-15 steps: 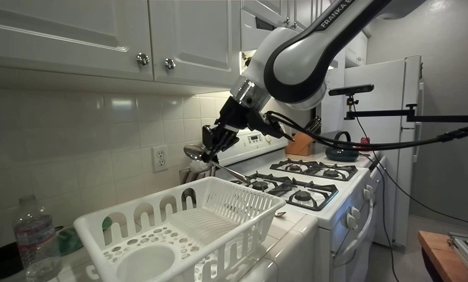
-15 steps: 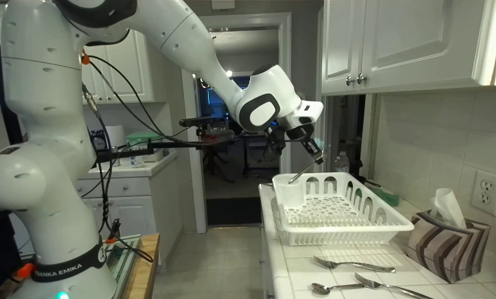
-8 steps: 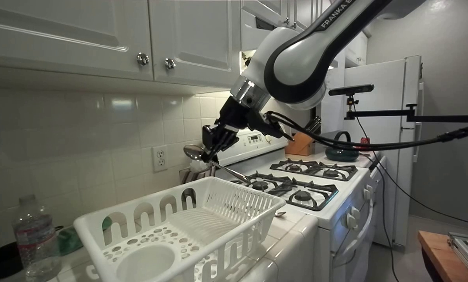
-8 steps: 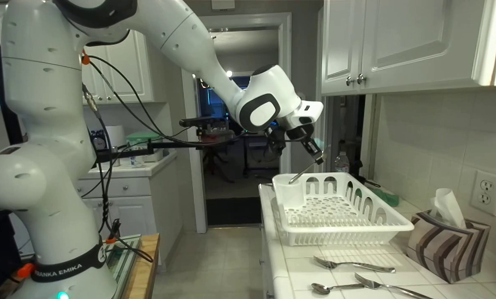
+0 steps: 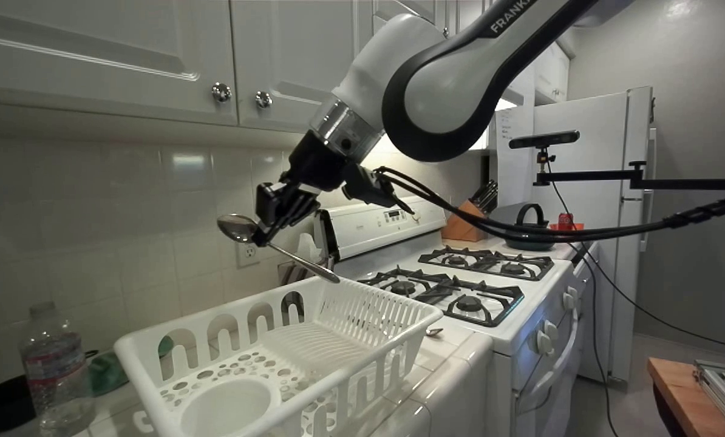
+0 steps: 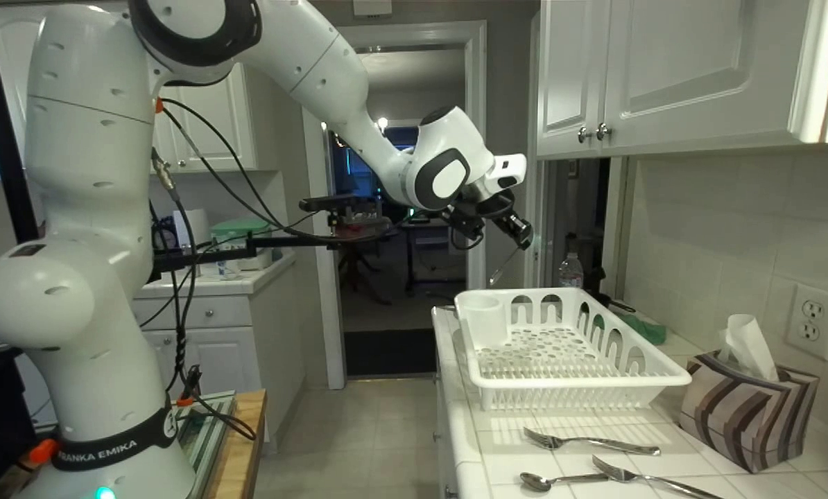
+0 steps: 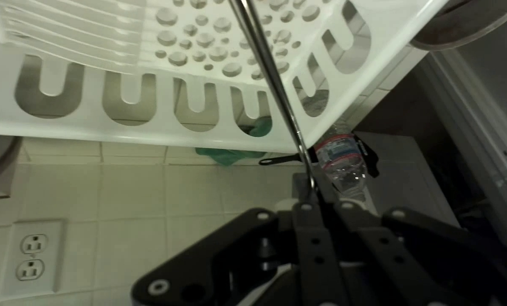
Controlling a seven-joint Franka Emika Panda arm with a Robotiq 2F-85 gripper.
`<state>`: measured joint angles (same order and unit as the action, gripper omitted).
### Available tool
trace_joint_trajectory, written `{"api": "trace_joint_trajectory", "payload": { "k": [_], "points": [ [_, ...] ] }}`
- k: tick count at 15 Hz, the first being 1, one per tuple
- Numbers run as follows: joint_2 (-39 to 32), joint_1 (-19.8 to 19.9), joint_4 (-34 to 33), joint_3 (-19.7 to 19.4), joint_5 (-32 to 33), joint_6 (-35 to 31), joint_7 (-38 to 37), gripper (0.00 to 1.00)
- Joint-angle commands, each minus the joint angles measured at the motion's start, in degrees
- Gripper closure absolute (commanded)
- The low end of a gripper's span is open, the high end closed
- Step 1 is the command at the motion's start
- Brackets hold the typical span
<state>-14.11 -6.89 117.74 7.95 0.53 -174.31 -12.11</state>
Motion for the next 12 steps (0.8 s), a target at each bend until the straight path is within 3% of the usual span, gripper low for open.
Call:
{"api": "trace_joint_trajectory", "payload": {
  "k": [1,2,8,12],
  "points": [
    [-5.58,-1.67,-5.54,2.20,-3.13,-3.42,1.80,0.99],
    [-6.88,-1.84,-6.59,3.02,-3.73,-4.56,2.05,0.99],
    [-14.83,5.62,-11.34,16.05,-2.25,-9.60,4.78,0.99],
    [-18.57,10.30,-12.38,22.58,-0.77,-9.51,8.39,0.99]
  ]
}}
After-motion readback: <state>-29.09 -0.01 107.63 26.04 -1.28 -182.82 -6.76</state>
